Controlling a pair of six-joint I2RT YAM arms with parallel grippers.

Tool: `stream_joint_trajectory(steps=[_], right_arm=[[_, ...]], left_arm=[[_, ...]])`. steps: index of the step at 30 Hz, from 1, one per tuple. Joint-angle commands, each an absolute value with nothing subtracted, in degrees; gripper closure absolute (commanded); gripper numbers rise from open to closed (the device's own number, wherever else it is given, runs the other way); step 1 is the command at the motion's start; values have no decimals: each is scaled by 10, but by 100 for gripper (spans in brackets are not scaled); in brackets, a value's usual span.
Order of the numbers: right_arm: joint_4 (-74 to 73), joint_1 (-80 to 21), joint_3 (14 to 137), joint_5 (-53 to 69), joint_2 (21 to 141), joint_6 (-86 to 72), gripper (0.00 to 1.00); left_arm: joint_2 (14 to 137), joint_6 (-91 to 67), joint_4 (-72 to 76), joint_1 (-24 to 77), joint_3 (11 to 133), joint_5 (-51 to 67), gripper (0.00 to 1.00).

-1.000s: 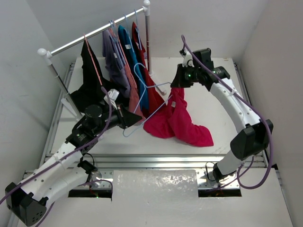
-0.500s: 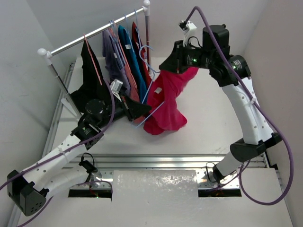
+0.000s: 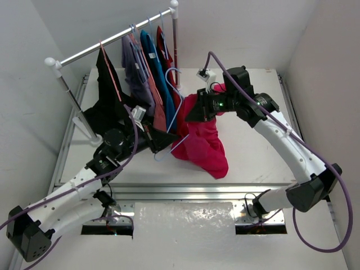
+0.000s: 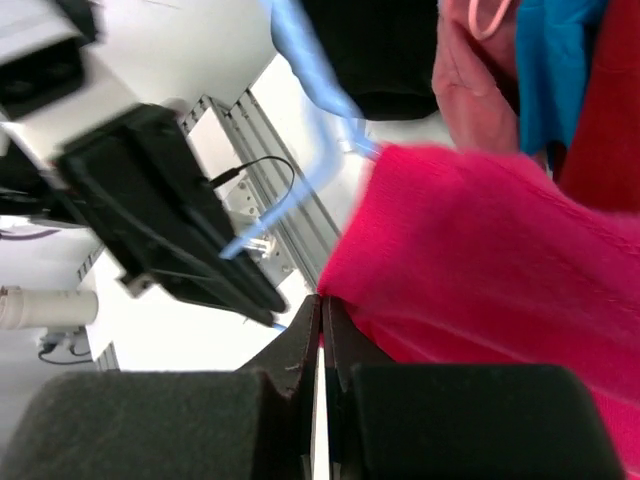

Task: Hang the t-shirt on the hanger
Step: Place the T-shirt at the clothesline.

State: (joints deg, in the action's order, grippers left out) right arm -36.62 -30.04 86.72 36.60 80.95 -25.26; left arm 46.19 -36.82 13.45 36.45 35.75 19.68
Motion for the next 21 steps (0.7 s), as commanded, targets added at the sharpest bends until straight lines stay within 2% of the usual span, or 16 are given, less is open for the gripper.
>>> stream_joint_trajectory(steps=[1,4,5,6,7,14,16,18,20,21], right_arm=[[-316,-307,864,387,785,-239,98],[-323,-307,848,381,780,-226,91],[-323,-307,842,368,777,-215,86],[-324,-307,824,358,773,-208,73],[-324,-307,814,344,767,-200,70],[-304,-299,761,172,722,-110,48],[-273,-299,728,131,702,-51,37],[-226,-298,704,80,685,-7,34],[-207,-298,690,79,685,61,34],[-205,-298,691,100,692,78,28]], left_arm=[[462,-372,250,376,331,198,100],[460,-376,283,380,281,195,100],[456,-377,300,381,261,196,100],[454,-375,305,381,254,196,100],[449,-374,308,382,247,197,100],[391,-355,304,383,204,181,100],[388,-351,295,383,203,180,100],[388,-350,294,383,202,182,100],[390,-349,293,383,201,185,100],[390,-348,292,383,201,185,100]])
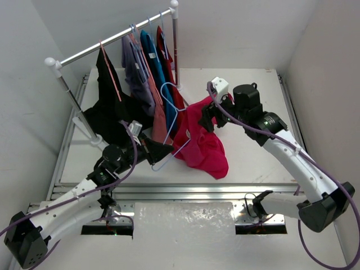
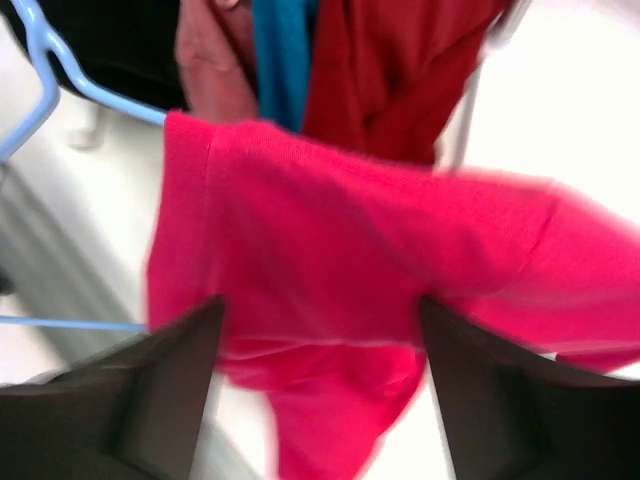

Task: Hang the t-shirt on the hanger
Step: Place the T-shirt at the clothesline.

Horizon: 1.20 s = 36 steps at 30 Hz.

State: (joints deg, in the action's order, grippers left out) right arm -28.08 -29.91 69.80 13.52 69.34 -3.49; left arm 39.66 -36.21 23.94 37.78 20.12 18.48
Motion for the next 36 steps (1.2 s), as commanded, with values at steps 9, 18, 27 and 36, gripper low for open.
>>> stream_joint_trajectory(steps=[9,18,27,36], right_arm=[[-152,-299,649,171,643,145,4],[-73,-299,598,194,622,251,11],[-48,-299,613,200,684,313,20],[-79,-299,606,330,693,318,81]], left_arm=[[391,-328,247,383,220,170,100],[392,-299,164,382,268,175,100],[391,-282,126,383,301,231,100],[395,-278,145,383,308,250,100]])
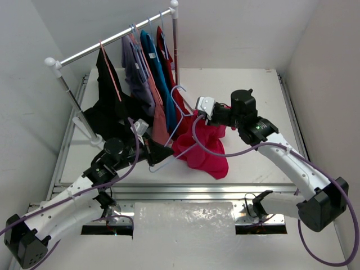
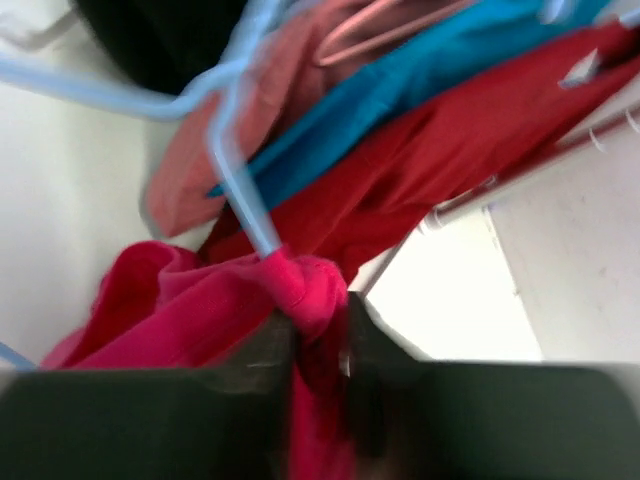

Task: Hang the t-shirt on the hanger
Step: Place the T-shirt at the clothesline.

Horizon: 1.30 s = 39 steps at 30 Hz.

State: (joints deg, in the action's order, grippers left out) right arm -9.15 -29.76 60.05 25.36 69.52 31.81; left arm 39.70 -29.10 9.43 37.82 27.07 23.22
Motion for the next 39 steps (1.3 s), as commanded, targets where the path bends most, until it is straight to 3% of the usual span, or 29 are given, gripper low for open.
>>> stream_joint_trajectory(steps=[1,6,8,9,12,14,18,22,26,28,31,39], right_arm=[[-79,-299,603,337,689,318,100],[-58,-299,584,338,649,291,100],[-39,-299,567,311,632,277,100],[-20,-299,560,296,615,273,100],[-7,-299,542,260,582,271,100],[-8,-299,541,242,570,271,100],[-39,-299,573,205,564,266,100],[-47,-299,591,178,570,248,100],[-37,-299,609,127,570,190,100],[-52,-299,629,118,570,171,100],[-87,-299,656,134,571,149,100],[-96,-299,650,191,555,123,100]], left_arm=[[398,-276,143,383,319,251,100],[400,-265,90,383,387,215,100],[389,-265,62,382,412,151,81],[386,-265,33,383,425,124,57],[368,-251,-33,383,495,42,22],[360,-242,-71,383,531,-23,15],[320,-282,-201,382,608,-229,9],[247,-336,-209,383,549,-282,12],[224,-377,-132,382,400,-206,15],[245,-390,-72,383,351,-111,17],[312,-413,112,383,263,-5,19],[501,-431,295,385,265,70,17]])
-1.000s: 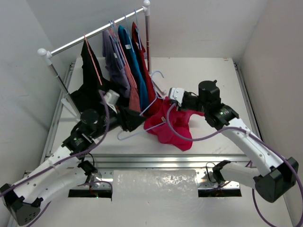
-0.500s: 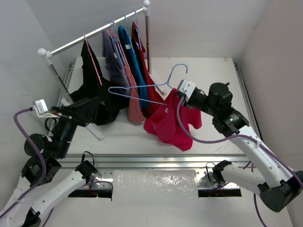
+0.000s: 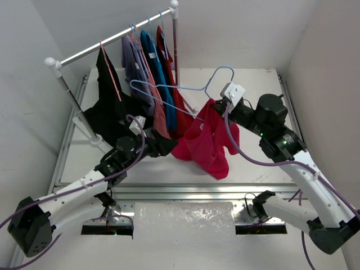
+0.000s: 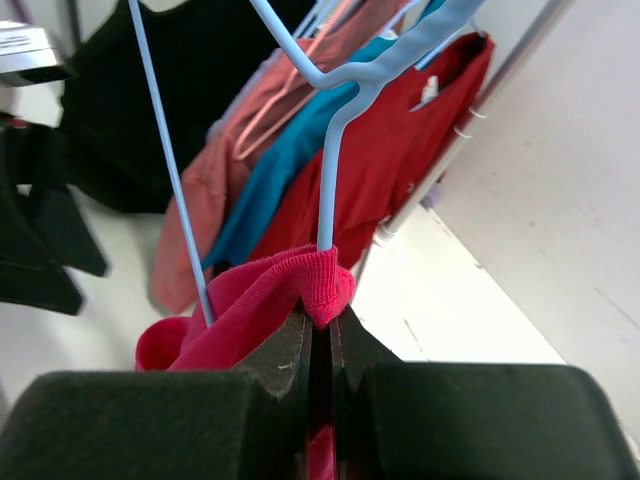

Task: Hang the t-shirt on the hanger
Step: Place the T-shirt at the clothesline.

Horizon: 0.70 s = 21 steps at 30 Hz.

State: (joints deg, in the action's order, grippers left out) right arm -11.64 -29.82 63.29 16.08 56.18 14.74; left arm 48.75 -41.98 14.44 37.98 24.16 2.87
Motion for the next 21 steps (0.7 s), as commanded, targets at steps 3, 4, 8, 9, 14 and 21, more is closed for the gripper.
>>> stream_joint_trajectory(steps=[3,4,8,9,14,21], right_arm=[[-102,-299,652,206,562,120,100],[-100,-299,651,213,562,116,100],[-84,-299,648,232,559,104,100],[-81,-299,648,231,557,103,100],[-79,-299,657,229,561,101,100],[-63,-299,657,254,552,75,100]], left_arm=[[540,-439,348,387,272,84,14],[547,-440,363,387,278,85,13],[605,-450,352,387,302,98,16],[613,-451,352,388,303,100,20],[660,-447,353,395,304,114,29],[707,-442,386,399,304,131,60]])
